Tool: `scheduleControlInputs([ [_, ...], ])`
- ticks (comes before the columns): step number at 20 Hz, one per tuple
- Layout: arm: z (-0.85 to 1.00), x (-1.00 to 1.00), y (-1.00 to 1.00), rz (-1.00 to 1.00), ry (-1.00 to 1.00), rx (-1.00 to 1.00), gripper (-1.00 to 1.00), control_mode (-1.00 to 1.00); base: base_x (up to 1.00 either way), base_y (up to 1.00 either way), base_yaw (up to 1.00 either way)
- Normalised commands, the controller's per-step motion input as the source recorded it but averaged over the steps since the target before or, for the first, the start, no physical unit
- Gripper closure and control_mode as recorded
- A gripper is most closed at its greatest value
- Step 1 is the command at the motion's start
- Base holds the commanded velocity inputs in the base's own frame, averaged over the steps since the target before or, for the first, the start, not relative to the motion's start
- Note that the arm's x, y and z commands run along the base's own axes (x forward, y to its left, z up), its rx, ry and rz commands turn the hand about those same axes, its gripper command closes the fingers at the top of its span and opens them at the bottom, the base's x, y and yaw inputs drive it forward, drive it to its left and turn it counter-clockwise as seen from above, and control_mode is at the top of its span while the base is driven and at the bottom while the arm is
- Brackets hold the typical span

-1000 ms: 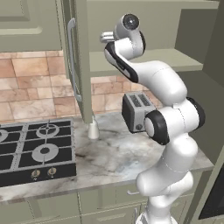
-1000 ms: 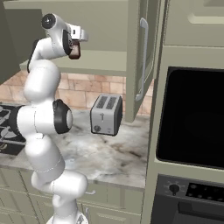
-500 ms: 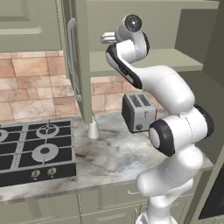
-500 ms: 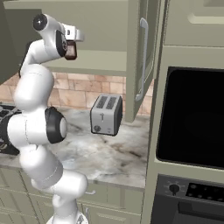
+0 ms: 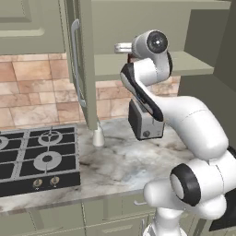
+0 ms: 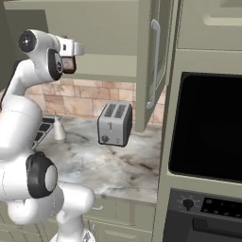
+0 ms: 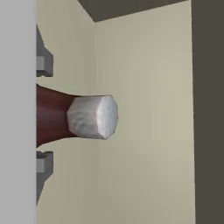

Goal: Take 2 condiments from the cabinet and move them on the counter near the stove.Make sure the condiments are lined up with each other, next to each other.

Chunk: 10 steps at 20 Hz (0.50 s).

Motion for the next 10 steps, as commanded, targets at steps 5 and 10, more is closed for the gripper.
scheduleControlInputs([
  [5,0.35,-1.0,-0.21,0.0,0.05,0.06,1.0,-1.0,0.0,0.0,0.0],
  [10,-0.05,-1.0,-0.07,0.0,0.1,0.01,1.0,-1.0,0.0,0.0,0.0],
])
